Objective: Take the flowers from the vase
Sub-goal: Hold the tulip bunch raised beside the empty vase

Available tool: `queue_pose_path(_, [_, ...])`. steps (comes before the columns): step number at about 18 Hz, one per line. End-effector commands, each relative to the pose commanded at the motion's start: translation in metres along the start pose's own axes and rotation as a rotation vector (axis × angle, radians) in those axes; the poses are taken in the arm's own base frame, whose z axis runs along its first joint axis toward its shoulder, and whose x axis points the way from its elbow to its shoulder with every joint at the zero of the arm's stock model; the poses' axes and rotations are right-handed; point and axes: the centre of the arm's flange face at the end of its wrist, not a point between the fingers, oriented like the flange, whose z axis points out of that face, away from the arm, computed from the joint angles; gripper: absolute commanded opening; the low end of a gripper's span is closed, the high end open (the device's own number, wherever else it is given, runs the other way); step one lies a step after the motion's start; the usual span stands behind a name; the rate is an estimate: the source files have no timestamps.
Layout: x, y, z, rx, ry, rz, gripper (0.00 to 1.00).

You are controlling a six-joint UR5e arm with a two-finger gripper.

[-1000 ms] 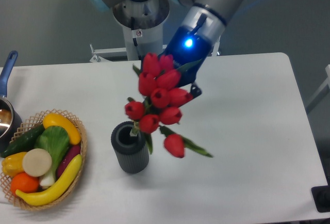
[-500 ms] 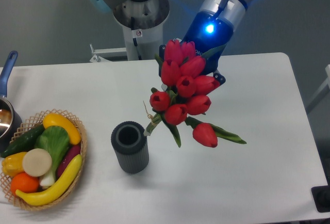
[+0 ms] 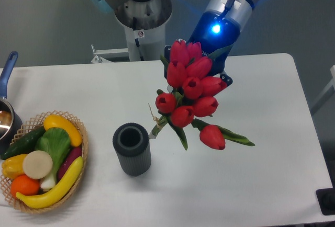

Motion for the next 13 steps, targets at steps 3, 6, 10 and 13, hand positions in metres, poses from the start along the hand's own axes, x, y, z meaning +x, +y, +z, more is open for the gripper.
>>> queue_pose_path(3, [-0.0014, 0.0010, -0.0001, -0.001, -0.002, 0.000, 0.34])
queue_pose_path(6, [-0.0026, 0.0018, -0.0003, -0.002, -0.003, -0.001, 0.34])
queue_pose_path(10, [-0.0051, 0.0044, 0.0019, -0.004, -0.001, -0.002, 0.34])
queue_pose_path(13, [-0.0089, 0.0058, -0.0021, -0.003, -0.009, -0.005, 0.34])
